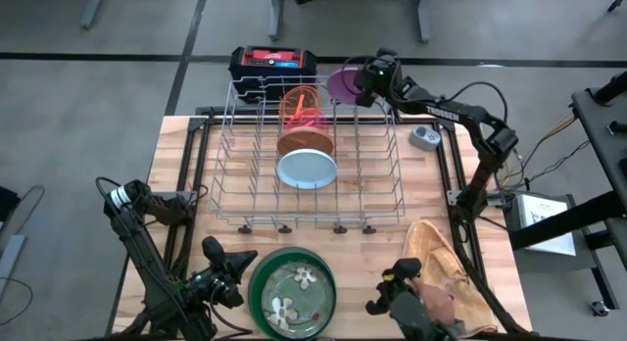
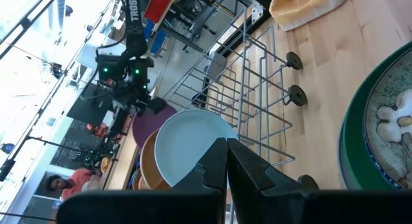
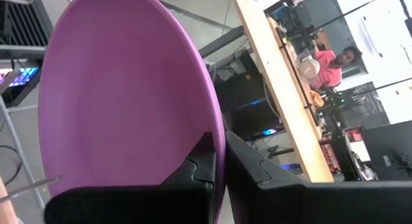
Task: Sort dishes
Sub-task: Put the purple plate into the dish rack, then put the green patterned plate into the dish rack
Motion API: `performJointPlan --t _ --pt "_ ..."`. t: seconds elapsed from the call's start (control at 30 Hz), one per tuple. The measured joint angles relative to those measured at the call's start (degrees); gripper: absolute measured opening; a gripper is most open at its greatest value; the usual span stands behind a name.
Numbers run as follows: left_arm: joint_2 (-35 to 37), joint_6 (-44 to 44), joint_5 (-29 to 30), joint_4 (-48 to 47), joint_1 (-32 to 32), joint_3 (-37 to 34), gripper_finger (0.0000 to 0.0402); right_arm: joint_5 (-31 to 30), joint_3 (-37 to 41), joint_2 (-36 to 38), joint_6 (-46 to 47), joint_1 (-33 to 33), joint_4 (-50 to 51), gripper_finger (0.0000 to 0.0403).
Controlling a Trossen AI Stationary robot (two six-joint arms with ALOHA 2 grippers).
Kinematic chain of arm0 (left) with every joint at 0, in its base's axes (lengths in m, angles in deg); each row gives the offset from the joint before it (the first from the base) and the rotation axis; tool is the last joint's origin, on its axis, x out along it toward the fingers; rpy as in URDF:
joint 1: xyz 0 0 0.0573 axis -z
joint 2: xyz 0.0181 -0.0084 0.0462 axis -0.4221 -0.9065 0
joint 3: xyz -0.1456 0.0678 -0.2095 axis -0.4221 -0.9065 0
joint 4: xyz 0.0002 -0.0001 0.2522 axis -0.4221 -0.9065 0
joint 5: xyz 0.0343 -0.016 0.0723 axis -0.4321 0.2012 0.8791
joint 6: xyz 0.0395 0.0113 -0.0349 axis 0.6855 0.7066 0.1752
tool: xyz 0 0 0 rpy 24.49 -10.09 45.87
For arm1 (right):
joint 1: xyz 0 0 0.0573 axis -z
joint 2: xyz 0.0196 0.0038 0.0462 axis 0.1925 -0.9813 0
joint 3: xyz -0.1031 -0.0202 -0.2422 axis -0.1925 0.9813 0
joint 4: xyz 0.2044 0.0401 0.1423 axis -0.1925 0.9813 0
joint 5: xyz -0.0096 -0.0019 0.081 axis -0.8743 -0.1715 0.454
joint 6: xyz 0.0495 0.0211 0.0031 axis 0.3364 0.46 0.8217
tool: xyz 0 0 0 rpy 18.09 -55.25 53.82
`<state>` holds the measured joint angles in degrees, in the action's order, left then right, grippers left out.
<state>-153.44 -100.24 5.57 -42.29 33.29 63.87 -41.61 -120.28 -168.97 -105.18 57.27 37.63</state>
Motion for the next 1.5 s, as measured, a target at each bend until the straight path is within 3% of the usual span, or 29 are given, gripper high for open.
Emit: performJointPlan --t 0.47,0.93,1.1,1.5 --pt "0.0 0.0 -0.02 0.0 0.03 0.0 0.0 -0.08 -0.2 -1.62 0.51 -0.02 1.13 0.0011" --pt "0.0 -0.02 -0.02 0.0 0.04 0.0 0.0 -2.46 -1.05 -1.86 4.92 -0.05 8.43 0.0114" --pt "0.0 -0.17 -0.03 0.01 0.04 0.0 0.0 -7.68 -1.05 -1.76 4.86 -0.05 9.76 0.0136" --pt "0.0 -0.2 -0.04 0.0 0.02 0.0 0.0 -11.92 -1.05 0.78 5.44 -0.09 17.06 0.0166"
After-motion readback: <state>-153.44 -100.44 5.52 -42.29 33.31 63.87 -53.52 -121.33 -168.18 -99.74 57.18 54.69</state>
